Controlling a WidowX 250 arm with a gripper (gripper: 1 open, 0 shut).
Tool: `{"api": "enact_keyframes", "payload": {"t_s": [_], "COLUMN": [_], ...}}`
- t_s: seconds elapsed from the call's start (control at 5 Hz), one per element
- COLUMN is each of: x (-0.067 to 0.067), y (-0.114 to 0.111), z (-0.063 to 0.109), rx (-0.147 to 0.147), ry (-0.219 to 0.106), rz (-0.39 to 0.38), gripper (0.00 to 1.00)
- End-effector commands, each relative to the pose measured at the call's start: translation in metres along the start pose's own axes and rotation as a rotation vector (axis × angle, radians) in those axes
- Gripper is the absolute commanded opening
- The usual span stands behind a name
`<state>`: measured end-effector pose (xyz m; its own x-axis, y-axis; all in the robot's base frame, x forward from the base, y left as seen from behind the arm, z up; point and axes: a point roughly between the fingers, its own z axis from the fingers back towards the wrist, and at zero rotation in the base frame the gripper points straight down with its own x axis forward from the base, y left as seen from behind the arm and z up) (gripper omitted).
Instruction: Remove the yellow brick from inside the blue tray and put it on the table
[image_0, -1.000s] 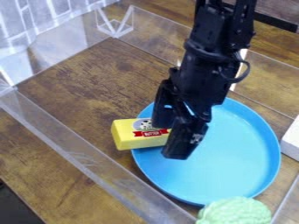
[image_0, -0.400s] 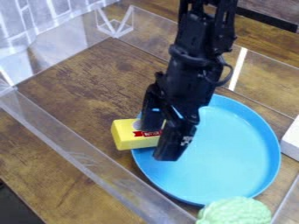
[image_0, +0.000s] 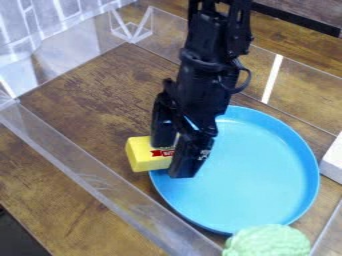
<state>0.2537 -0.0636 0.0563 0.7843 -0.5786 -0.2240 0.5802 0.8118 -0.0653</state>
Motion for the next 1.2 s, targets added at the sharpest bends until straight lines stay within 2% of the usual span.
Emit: {"api": "enact_keyframes", "payload": {"t_s": [0.0, 1.0], "x": [-0.006, 0.008], "y": [0.010, 0.009], "z": [0.016, 0.009], "rx": [0.031, 0.021], "ry": [-0.066, -0.073], "rz": [0.034, 0.034], "gripper": [1.00, 1.00]}}
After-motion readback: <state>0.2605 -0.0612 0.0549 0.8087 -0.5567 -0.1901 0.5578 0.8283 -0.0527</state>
